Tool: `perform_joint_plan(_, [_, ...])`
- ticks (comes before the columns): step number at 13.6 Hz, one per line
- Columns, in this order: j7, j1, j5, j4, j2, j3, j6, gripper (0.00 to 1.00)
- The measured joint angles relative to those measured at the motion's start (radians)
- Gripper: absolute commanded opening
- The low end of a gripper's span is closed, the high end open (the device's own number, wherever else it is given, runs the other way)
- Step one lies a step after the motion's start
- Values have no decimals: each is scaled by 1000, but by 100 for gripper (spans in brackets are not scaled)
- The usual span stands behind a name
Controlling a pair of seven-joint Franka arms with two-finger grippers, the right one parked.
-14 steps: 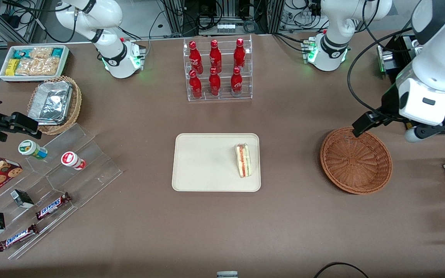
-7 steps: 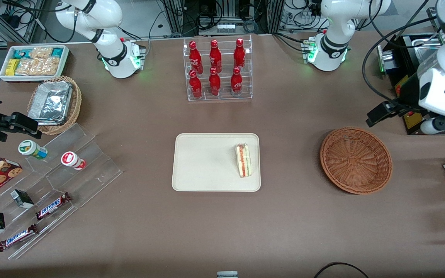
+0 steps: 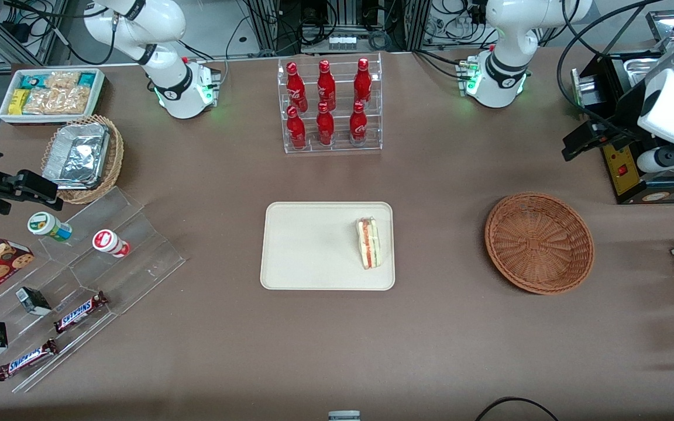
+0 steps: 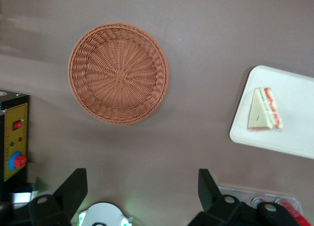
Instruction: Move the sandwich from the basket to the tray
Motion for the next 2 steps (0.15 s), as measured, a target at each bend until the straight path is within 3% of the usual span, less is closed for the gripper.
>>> perform_joint_plan(2, [57, 0, 4, 0, 0, 11, -7, 100])
